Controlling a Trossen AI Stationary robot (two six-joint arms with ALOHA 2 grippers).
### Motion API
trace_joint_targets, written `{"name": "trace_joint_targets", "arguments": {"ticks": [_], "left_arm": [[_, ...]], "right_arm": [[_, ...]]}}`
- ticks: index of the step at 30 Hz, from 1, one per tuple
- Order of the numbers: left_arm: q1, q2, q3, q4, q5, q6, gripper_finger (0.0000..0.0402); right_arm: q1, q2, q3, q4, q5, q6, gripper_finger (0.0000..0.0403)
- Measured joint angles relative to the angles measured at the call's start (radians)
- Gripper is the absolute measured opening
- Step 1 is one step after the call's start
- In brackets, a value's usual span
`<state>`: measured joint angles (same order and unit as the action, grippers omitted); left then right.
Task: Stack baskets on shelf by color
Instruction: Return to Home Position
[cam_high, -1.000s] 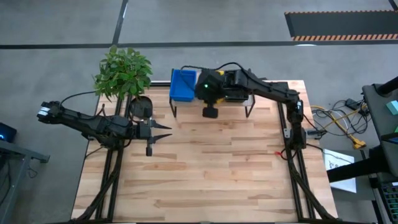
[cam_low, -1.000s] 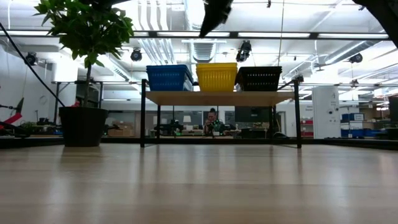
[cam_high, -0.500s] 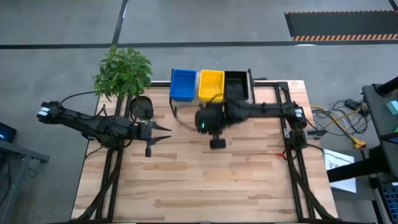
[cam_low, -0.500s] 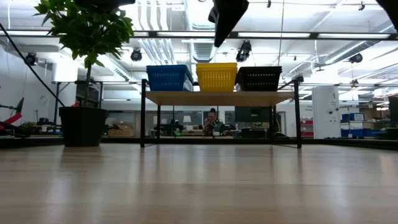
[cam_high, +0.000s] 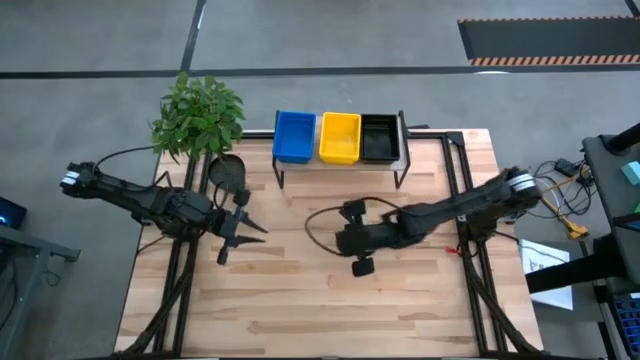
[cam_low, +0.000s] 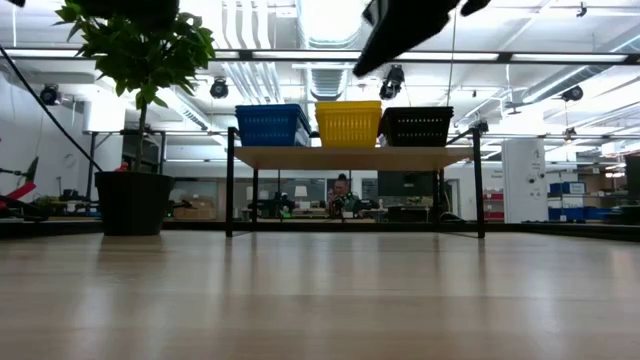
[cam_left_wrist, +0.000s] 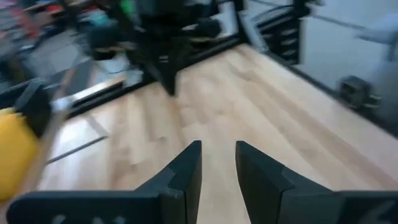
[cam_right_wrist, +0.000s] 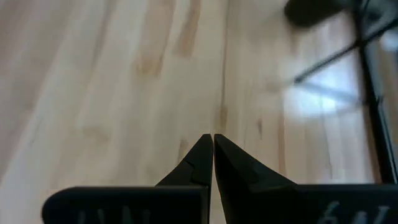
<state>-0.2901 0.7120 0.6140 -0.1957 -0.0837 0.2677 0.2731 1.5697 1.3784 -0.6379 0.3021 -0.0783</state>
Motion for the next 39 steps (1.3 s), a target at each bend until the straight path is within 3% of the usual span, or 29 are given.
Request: {"name": "trace_joint_targets", "arguments": {"ticks": [3,7,16,23,39], "left_arm": [[0.0,-0.019,-0.035,0.012,0.079,0.028,0.0082],[0.0,-0.065,-0.07,0.012,0.092,0.056,0.0082],[0.001,-0.218,-0.138,0.041,0.085,0.108,0.0082],[0.002,-0.296,-0.197,0.057,0.078,0.132,0.0082],[0.003,-0.674,-0.417,0.044,0.016,0.036,0.0082]], "right_arm": [[0.015,-0.105,-0.175,0.246,0.012,-0.04,0.0008],[0.013,-0.243,-0.389,0.488,0.014,-0.129,0.0008],[-0.056,-0.575,-0.739,0.722,0.015,-0.159,0.0008],[-0.105,-0.8,-0.931,0.757,0.014,-0.156,0.0008],[-0.153,-1.296,-1.242,0.818,0.015,-0.266,0.0008]]}}
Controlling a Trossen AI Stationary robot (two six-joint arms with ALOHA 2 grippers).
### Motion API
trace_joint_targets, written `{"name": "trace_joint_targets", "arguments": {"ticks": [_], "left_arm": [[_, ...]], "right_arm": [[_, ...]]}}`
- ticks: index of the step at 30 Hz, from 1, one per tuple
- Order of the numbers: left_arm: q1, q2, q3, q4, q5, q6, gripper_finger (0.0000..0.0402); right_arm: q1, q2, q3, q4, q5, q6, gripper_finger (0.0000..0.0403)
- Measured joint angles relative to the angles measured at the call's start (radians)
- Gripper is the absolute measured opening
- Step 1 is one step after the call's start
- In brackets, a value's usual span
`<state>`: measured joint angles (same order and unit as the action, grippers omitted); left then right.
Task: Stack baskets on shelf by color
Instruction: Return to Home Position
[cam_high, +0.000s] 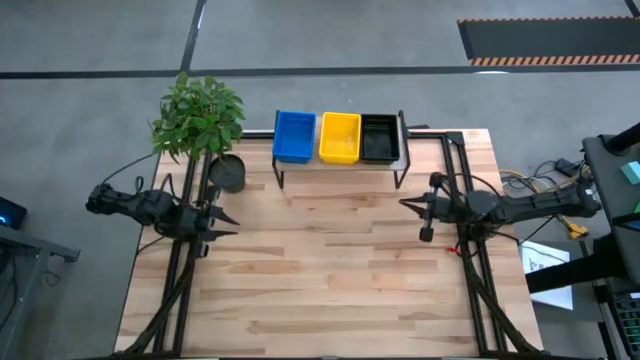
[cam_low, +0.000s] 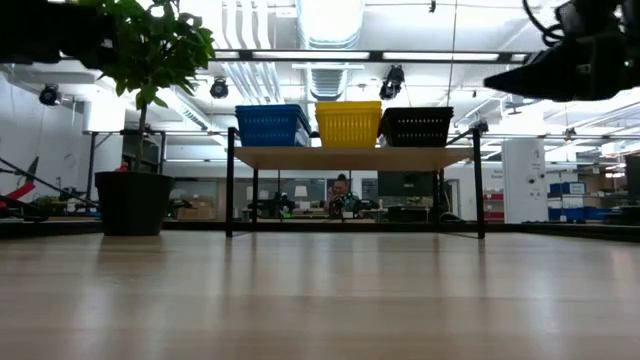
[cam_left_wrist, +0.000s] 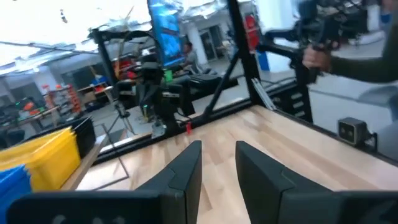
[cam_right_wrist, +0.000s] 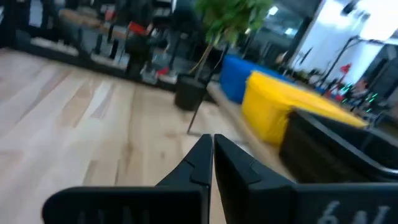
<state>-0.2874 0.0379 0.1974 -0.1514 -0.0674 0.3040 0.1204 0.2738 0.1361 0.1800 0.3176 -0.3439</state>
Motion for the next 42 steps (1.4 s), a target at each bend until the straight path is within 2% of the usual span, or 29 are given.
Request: {"name": "trace_joint_targets", "arguments": {"ticks": [3,9,15,24,42], "left_arm": [[0.0,-0.013,-0.022,-0.001,-0.05,-0.01,0.0082],[0.0,0.004,-0.028,0.006,-0.08,-0.01,0.0082],[0.0,-0.016,-0.03,0.043,-0.082,-0.01,0.0082],[0.0,0.005,-0.036,0.039,-0.097,-0.009,0.0082],[0.0,0.02,-0.121,0.039,-0.096,-0.009,0.0082]], "right_arm": [[-0.013,-0.1,-0.039,0.013,0.0,-0.029,0.0008],[-0.023,-0.271,-0.069,0.025,-0.001,-0.083,0.0008],[-0.023,-0.254,-0.091,0.098,0.001,-0.184,0.0009],[-0.023,-0.253,-0.1,0.011,0.129,-0.191,0.0009],[-0.023,-0.246,-0.1,-0.011,0.129,-0.18,0.0009]]}}
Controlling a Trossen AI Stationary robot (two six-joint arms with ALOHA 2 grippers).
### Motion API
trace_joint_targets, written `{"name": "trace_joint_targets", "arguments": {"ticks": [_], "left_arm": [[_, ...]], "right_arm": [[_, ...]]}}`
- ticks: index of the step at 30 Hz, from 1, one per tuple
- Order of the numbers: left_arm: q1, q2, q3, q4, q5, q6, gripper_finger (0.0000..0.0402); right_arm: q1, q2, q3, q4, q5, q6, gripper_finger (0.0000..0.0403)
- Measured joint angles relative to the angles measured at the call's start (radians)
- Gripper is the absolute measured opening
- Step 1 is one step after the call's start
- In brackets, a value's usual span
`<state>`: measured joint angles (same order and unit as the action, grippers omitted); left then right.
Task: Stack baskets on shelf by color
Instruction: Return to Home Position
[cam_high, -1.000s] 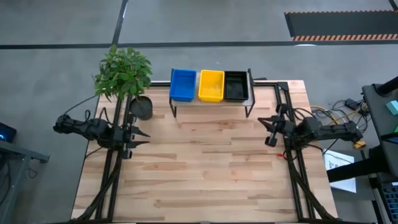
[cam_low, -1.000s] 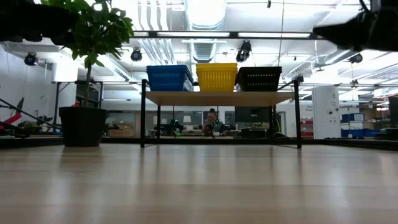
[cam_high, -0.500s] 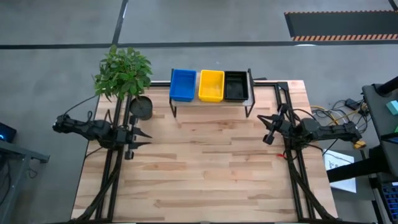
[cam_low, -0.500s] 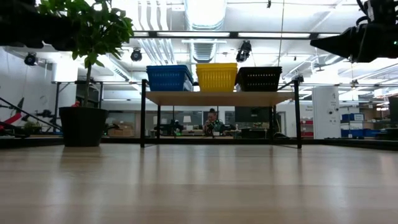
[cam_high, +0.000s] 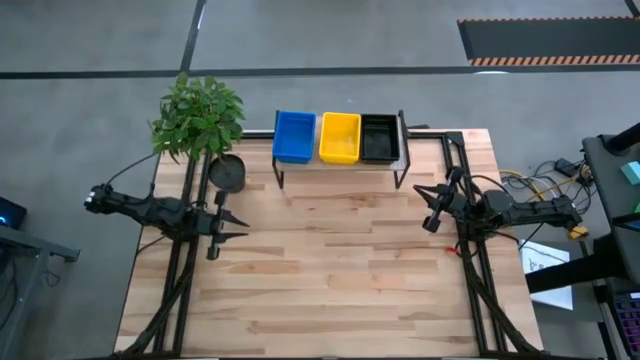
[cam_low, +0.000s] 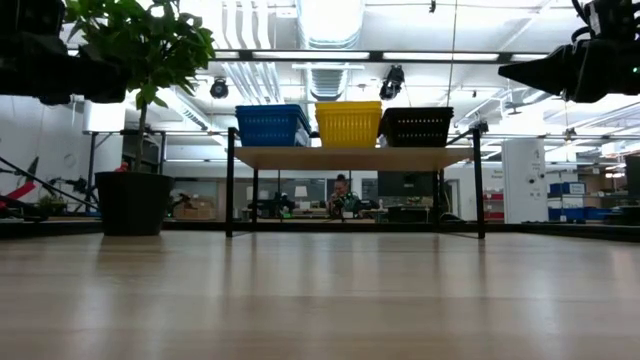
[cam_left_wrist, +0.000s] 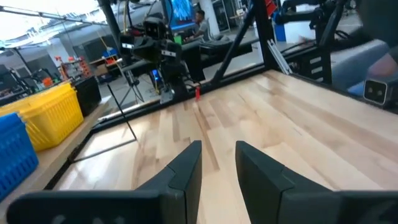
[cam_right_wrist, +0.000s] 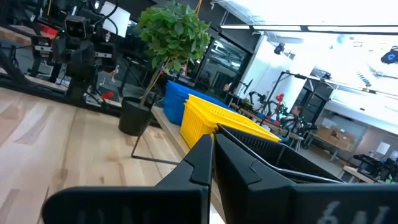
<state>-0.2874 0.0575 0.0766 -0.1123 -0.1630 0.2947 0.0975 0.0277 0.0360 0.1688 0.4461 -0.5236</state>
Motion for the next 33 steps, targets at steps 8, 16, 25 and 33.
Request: {"name": "trace_joint_targets", "arguments": {"ticks": [8,16,25,33], "left_arm": [[0.0,0.016,-0.027,0.045,0.003,0.0,0.0082],[0.0,0.021,-0.033,0.06,0.003,0.0,0.0082],[0.0,0.027,-0.033,0.059,0.003,0.0,0.0082],[0.0,0.029,-0.033,0.058,0.002,0.0,0.0082]], "right_arm": [[0.0,0.001,0.0,0.0,0.0,0.0,0.0009],[0.0,0.001,0.0,0.0,0.0,0.0,0.0009],[0.0,0.001,0.0,0.0,0.0,0.0,0.0009],[0.0,0.001,0.0,0.0,0.0,0.0,0.0009]]}}
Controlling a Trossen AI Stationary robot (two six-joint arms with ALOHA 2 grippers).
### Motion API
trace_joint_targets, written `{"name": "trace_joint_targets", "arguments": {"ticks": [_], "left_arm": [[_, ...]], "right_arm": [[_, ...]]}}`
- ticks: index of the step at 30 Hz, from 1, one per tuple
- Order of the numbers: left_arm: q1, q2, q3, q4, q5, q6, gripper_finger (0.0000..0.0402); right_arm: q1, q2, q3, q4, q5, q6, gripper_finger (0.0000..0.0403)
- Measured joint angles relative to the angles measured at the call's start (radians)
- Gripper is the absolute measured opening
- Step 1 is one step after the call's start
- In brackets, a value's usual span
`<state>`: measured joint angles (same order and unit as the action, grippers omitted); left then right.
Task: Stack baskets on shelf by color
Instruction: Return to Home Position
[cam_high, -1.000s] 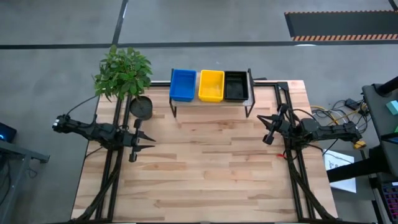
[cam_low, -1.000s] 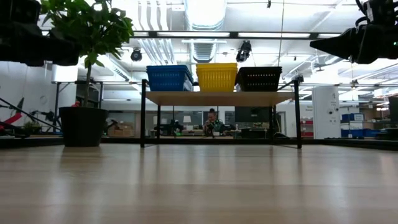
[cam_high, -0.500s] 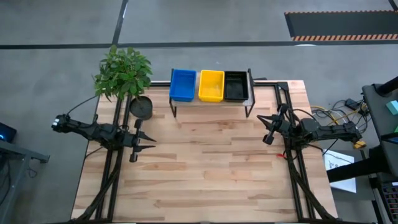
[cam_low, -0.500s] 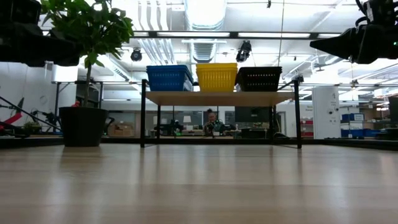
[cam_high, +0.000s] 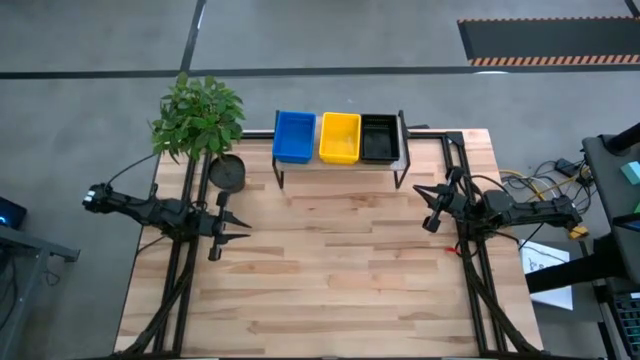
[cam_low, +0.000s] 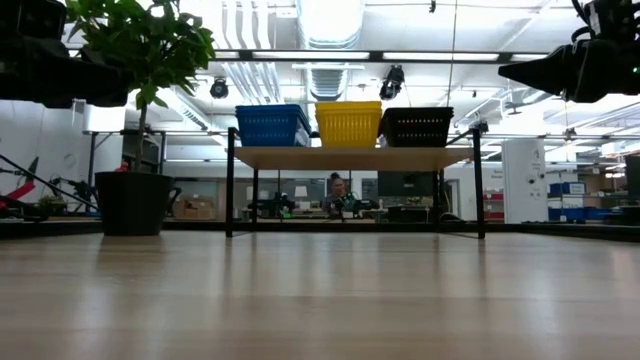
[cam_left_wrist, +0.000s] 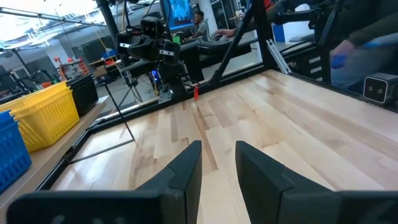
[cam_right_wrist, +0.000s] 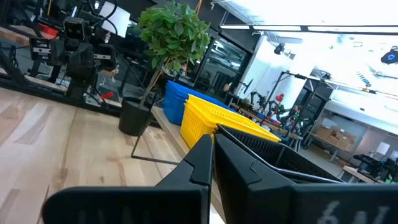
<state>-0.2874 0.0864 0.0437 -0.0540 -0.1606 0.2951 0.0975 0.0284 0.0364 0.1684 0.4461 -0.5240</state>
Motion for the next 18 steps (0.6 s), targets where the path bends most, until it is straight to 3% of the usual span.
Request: {"name": "trace_joint_targets", "arguments": {"ticks": [18], "left_arm": [[0.0,-0.002,-0.004,0.02,-0.002,0.0,0.0082]], "right_arm": [[0.0,0.0,0.0,0.0,0.0,0.0,0.0009]]}}
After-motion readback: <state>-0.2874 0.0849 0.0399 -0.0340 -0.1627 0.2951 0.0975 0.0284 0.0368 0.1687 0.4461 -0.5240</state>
